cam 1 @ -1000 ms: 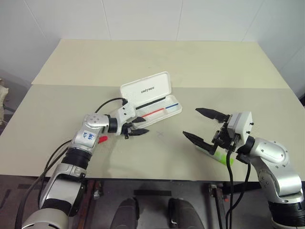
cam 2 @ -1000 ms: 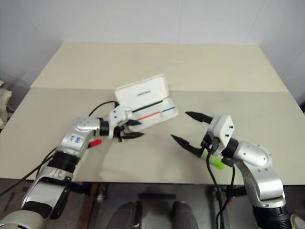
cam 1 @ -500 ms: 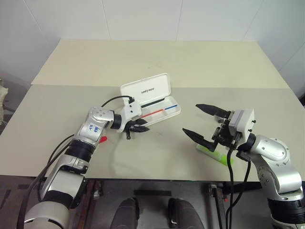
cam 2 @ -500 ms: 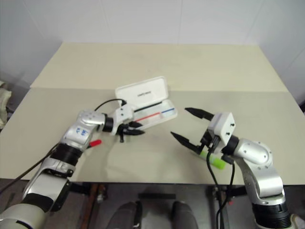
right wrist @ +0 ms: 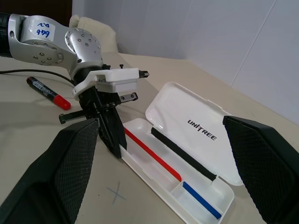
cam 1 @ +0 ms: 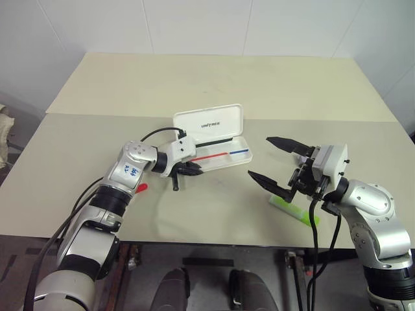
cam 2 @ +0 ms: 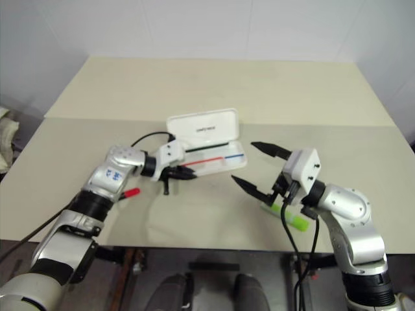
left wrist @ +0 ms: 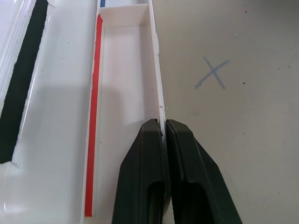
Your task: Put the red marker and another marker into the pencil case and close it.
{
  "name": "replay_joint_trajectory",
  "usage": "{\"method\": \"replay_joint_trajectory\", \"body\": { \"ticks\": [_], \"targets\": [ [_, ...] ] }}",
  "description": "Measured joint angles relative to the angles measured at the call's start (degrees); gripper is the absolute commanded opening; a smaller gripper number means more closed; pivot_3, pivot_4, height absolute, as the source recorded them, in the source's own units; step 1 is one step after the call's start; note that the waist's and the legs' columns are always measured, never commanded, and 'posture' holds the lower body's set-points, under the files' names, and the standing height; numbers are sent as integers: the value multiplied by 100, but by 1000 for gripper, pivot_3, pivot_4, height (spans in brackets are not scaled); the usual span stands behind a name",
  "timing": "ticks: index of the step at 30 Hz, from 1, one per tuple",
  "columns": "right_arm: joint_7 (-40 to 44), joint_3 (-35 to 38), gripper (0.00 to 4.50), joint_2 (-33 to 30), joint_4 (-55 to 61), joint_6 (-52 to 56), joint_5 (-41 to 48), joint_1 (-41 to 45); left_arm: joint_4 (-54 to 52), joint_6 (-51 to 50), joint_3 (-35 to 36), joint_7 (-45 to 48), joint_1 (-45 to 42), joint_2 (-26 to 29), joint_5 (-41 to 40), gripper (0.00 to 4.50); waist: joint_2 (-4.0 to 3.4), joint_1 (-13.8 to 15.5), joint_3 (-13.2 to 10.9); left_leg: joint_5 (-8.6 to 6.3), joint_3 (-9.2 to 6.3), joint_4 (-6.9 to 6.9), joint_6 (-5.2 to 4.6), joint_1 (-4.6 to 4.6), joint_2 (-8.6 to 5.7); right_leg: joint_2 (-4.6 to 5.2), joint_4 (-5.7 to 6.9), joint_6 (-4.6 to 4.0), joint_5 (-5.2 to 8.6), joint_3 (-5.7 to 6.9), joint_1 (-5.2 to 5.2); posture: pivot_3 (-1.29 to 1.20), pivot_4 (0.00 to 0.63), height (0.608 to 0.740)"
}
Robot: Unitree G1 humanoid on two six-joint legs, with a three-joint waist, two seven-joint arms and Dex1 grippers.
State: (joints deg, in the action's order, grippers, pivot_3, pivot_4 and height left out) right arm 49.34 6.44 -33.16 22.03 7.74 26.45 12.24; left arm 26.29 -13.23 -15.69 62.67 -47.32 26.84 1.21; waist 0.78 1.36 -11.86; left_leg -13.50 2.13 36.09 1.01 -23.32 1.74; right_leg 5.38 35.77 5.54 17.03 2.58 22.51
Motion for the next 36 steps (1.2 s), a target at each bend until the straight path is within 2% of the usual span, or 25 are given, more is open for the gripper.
{"method": "replay_joint_trajectory", "body": {
  "ticks": [9, 25, 26, 31, 36],
  "targets": [
    [105, -5, 4500, -3, -150, 5, 13, 92, -1230, 191, -14, 717, 732, 350, -307, 16, 0, -9, 0, 0, 1, 0, 0, -1, 2, 0, 3, -2, 1, -2, 4, 0, 150, 740],
    [108, -61, 4500, 0, -150, 141, 98, 23, -1779, -130, -120, 949, 985, 578, -328, 16, 0, -13, 0, 0, 0, 3, 0, -1, 2, 0, 8, -3, 2, -3, 4, 0, 150, 740],
    [107, -61, 4500, 0, -132, 155, 112, 21, -1799, -184, -129, 948, 991, 578, -327, 541, 0, -13, 0, 0, 0, 2, 0, -1, 2, 0, 8, -3, 2, -3, 4, 0, 150, 740],
    [106, -61, 4500, -1, -92, 237, 138, 21, -1922, -470, -262, 937, 1037, 554, -342, 2028, 0, -13, 0, 0, 0, 4, -1, -1, 3, -1, 9, -3, 2, -4, 4, 0, 150, 740],
    [107, -61, 4500, -1, -92, 240, 138, 32, -2068, -671, -263, 906, 1044, 556, -386, 3757, 0, -17, 0, 0, 0, 6, -1, 0, 3, -1, 12, -4, 2, -5, 4, 0, 150, 740]
  ]
}}
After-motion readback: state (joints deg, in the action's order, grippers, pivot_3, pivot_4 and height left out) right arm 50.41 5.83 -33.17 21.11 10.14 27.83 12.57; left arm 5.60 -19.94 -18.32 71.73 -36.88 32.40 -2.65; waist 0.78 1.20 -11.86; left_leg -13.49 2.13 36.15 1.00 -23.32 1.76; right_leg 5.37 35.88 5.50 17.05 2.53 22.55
